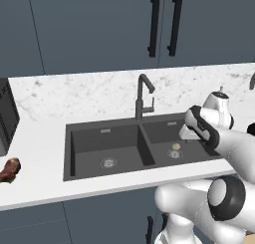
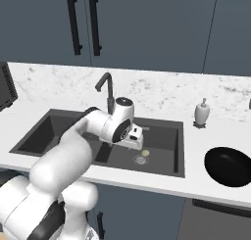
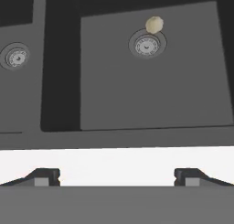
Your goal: Pick the garlic from the sink and place it in the bowl. Then pick the bowl and place it in the microwave. Then close the microwave door and press the start button.
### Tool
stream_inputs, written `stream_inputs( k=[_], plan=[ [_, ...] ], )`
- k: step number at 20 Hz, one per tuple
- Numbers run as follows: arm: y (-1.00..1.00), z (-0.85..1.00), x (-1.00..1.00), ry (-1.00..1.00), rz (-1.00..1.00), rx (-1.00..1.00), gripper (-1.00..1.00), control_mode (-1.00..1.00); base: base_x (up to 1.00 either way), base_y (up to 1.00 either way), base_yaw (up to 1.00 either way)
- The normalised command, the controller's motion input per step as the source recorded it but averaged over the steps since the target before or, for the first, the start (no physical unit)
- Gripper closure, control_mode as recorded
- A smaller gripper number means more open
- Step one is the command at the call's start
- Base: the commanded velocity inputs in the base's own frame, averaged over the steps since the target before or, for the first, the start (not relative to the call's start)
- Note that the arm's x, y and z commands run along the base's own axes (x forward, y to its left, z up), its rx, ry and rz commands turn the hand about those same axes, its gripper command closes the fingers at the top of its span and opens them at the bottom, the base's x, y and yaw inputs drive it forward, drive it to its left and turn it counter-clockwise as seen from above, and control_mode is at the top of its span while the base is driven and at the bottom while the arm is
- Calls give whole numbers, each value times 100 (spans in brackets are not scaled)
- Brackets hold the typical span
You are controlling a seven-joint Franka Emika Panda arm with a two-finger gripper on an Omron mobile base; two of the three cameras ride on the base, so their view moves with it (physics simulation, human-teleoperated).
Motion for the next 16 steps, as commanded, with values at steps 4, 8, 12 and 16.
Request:
stream_inputs(
  k=[4,8,12,16],
  plan=[
    [-31,-28,40,3,2,3,-100,-100,0,0,0],
    [-23,-28,36,0,1,1,-100,-100,0,0,0],
    [-15,-28,44,0,0,1,-100,-100,0,0,0],
    [-13,-29,26,0,0,0,-100,-100,0,0,0]
  ],
)
